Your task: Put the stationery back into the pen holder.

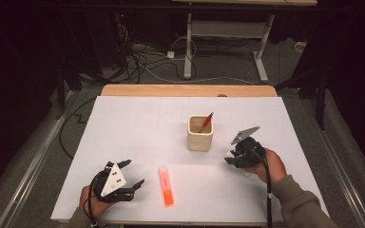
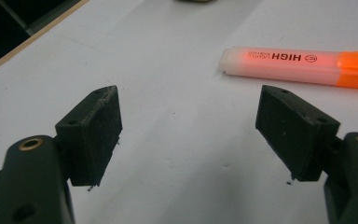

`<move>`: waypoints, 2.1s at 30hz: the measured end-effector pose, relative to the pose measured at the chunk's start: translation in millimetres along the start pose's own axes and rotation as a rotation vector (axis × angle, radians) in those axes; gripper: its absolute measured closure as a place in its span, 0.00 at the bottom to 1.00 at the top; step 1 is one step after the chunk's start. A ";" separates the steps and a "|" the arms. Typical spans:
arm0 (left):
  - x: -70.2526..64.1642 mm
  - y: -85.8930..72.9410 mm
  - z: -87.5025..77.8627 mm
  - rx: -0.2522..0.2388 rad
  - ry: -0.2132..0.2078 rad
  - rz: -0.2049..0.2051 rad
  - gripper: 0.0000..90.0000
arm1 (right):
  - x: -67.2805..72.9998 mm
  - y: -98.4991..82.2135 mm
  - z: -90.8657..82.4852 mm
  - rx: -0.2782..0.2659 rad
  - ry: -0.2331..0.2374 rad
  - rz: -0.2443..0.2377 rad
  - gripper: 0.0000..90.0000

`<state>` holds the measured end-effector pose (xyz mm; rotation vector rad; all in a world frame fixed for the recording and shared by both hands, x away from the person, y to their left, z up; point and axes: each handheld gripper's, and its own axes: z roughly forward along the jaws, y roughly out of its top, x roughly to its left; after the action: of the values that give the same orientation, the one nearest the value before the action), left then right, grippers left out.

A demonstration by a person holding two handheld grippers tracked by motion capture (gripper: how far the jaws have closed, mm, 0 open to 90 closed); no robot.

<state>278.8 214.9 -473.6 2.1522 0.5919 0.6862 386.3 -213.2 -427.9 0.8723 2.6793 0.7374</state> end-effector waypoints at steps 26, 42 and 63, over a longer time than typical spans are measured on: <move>2.0 -0.6 1.4 -0.003 -0.012 -0.016 0.25 | 8.8 -7.4 -36.1 -0.551 -0.067 0.041 0.73; 1.4 -0.8 2.3 0.004 -0.013 -0.022 0.25 | 12.5 25.3 -37.9 -0.663 -0.057 -0.017 0.73; 1.6 -1.6 1.0 -0.005 -0.010 -0.038 0.25 | 4.8 66.7 -39.8 -0.742 -0.073 -0.016 0.73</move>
<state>280.3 216.3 -475.1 2.1332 0.6233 0.6559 400.7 -179.4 -359.3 0.6468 2.0658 1.5091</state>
